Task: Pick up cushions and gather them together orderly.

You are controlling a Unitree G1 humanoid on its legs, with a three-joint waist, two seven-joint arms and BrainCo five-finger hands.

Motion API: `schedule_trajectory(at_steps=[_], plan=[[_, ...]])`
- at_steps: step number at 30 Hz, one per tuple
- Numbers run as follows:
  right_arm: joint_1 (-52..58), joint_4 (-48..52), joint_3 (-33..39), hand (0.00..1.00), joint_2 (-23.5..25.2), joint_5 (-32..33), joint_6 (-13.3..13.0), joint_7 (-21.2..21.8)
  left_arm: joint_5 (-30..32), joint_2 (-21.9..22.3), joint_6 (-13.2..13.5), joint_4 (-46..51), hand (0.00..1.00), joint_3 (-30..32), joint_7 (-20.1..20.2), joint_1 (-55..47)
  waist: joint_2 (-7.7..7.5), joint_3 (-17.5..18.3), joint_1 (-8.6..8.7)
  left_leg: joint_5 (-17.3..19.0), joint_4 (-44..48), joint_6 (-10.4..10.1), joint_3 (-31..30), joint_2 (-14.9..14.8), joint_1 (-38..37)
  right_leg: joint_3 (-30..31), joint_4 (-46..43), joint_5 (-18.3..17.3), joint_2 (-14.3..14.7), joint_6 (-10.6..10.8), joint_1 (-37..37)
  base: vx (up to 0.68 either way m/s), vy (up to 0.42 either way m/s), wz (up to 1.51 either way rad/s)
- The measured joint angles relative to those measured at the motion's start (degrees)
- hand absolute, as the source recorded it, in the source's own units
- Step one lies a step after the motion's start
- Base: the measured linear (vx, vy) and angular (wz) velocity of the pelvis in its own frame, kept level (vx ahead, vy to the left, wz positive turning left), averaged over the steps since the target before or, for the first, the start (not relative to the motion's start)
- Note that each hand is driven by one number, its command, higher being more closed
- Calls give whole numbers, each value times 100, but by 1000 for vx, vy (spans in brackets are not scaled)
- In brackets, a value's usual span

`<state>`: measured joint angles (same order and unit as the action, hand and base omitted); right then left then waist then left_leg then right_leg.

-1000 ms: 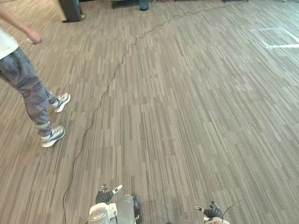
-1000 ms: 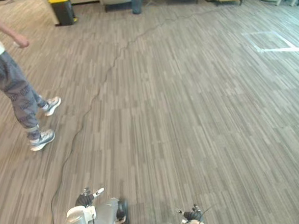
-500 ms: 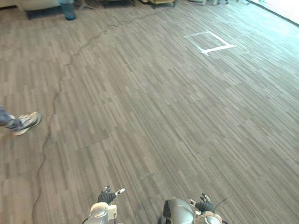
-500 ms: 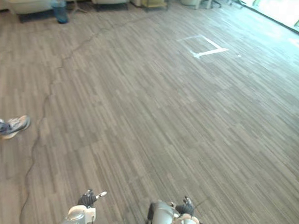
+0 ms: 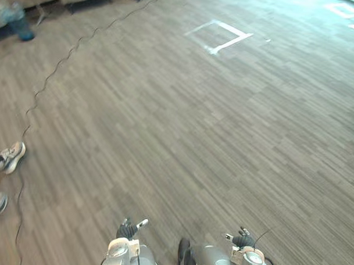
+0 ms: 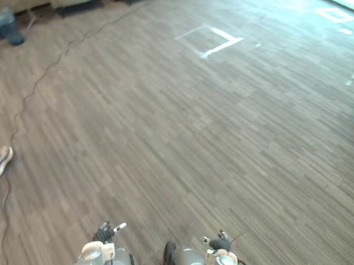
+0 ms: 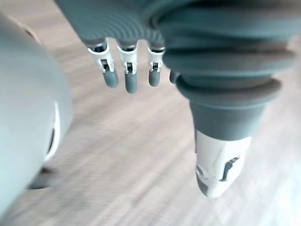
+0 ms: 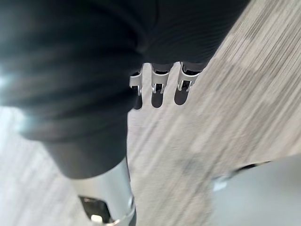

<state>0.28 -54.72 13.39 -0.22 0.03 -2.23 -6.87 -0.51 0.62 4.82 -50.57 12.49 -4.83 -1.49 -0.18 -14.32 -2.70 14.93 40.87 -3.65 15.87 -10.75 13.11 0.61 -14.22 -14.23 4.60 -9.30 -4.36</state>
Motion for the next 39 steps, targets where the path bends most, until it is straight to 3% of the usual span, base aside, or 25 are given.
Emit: schedule_trajectory(at_steps=[2,4,5,7,9,10,11,12,14,16,18,20,22,23,24,27,28,29,32,34,35,36,37,38,39], plan=[[4,-92,1,0,-80,-1,1,-5,-78,21,4,-54,0,-39,-5,-32,167,11,-36,-487,-2076,-337,-583,446,242,557,180,-294,-86,70,-429,519,242,-116],[14,-249,-9,0,-221,-5,0,-5,-83,13,-3,-97,0,-120,-7,-69,282,94,-72,-996,-2461,-464,-828,455,561,920,358,-475,-104,261,-709,740,407,-109],[100,-309,-2,0,-175,-10,7,-6,-115,-95,4,-174,0,-106,-5,-177,160,247,-78,-1495,-2362,-150,-879,639,490,1176,359,-629,-322,393,-891,718,361,-95],[208,-357,-5,0,-76,-25,-6,2,-124,-245,10,-241,0,-112,-6,-178,-192,463,-36,-1329,-2352,248,-573,887,417,1354,-168,-610,-647,544,-618,757,309,-69],[182,-482,-5,0,-29,-134,3,10,-126,-366,-3,-367,0,-119,-7,-158,-377,459,-22,-1104,-2453,435,-252,1025,-4,1417,-1418,-267,-735,1328,-189,620,252,-64],[204,-483,-10,0,-12,-154,0,10,-130,-382,-20,-425,0,-120,-16,-148,-370,425,4,-969,-2708,477,-224,1086,-459,1303,-2461,198,-741,2003,196,475,209,-57],[193,-460,-6,0,-8,-155,-33,20,-127,-366,-28,-485,0,-128,-25,-148,-326,392,32,-784,-2934,460,-226,1093,-898,1111,-3348,243,-757,2024,562,650,262,-74],[178,-296,-45,0,-44,-173,-94,37,-128,-362,-51,-594,0,-233,-34,-132,-253,344,120,-610,-3159,494,-118,1080,-1483,642,-4130,0,-839,1634,1034,621,236,-63],[73,-228,-148,0,-162,-179,-182,87,-131,-331,-43,-747,0,-425,-39,-51,-6,245,203,-374,-3555,478,121,884,-2295,-274,-3942,-427,-841,1024,1679,459,151,-59],[-32,-217,-222,0,-169,-177,-206,104,-131,-381,-43,-819,0,-537,-39,6,-18,246,276,-305,-3677,486,231,807,-2578,-726,-3338,-472,-833,974,2174,472,78,-29],[-142,-212,-232,0,-193,-176,-232,128,-126,-421,-49,-869,0,-704,-29,93,-107,194,373,-271,-3742,532,248,777,-2849,-970,-2097,-121,-832,1018,2604,579,-27,9],[-143,-251,-235,0,-263,-208,-211,120,-115,-421,-48,-868,0,-808,-19,28,-184,200,398,-258,-3919,511,186,851,-3256,-905,-380,818,-836,1029,2660,648,-114,31],[-129,-273,-230,0,-373,-239,-167,130,-71,-426,-35,-914,0,-773,-21,14,-179,206,503,-211,-3906,403,-117,800,-3654,-814,-587,1673,-768,666,2619,643,-154,18],[-142,-270,-218,0,-435,-259,-168,129,-52,-377,-41,-1010,0,-712,-14,-6,-32,261,499,-301,-3673,251,-183,659,-3616,-849,-1082,1258,-724,602,2754,622,-200,-2],[-147,-268,-130,0,-433,-263,-161,129,9,-299,-56,-1037,0,-672,-5,-1,35,242,519,-414,-3196,59,-293,587,-3486,-882,-1362,981,-687,498,2737,596,-251,-10],[-133,-235,-8,0,-504,-255,-46,105,49,-147,-58,-867,0,-346,-5,-25,305,152,511,-973,505,-778,-733,-61,-2004,-782,-1057,541,-277,376,1957,660,-216,-28],[-132,-235,-23,0,-474,-251,-31,101,49,-146,-50,-784,0,-265,4,-35,371,107,488,-790,1416,-739,-658,-297,-1675,-739,-843,463,-128,287,1496,603,-102,-62],[-80,-234,-70,0,-366,-229,-26,91,46,-190,-48,-648,0,-228,-4,-59,236,24,402,-474,1899,-549,-476,-387,-1321,-598,-600,308,-55,178,882,581,-98,-55],[37,-237,-41,0,-252,-207,-3,87,36,-207,-14,-413,0,-215,1,-64,108,56,250,-98,1411,-149,-110,-279,-516,-307,-82,158,-80,195,90,493,-58,-45],[41,-261,-31,0,-258,-199,3,77,36,-195,-9,-358,0,-235,-3,-69,147,58,232,-55,-19,-68,4,101,45,-113,223,-4,-207,307,-336,490,64,-41],[44,-269,-35,0,-263,-202,4,77,35,-195,-7,-364,0,-242,-4,-90,161,54,222,-216,-996,-106,-25,350,188,13,327,-129,-302,336,-530,743,218,-65],[72,-279,-75,0,-358,-219,1,73,-32,-137,27,-341,0,-275,-12,-161,376,115,174,-829,-2590,-480,-272,486,507,245,649,-269,-267,438,-871,559,179,-58],[76,-289,-85,0,-387,-220,2,73,-46,-123,40,-341,0,-307,-14,-162,430,142,158,-886,-2703,-524,-312,475,577,277,698,-299,-239,467,-911,697,292,-64],[77,-339,-138,0,-447,-234,4,74,-100,-105,87,-326,0,-361,4,-160,510,166,80,-1137,-2763,-420,-382,420,802,380,787,-420,-218,534,-1059,551,276,-53],[100,-429,-196,0,-443,-235,2,68,-132,-148,120,-289,0,-407,11,-159,394,215,-22,-1563,-2558,-168,-364,491,796,509,803,-537,-376,637,-1261,711,327,-66]])
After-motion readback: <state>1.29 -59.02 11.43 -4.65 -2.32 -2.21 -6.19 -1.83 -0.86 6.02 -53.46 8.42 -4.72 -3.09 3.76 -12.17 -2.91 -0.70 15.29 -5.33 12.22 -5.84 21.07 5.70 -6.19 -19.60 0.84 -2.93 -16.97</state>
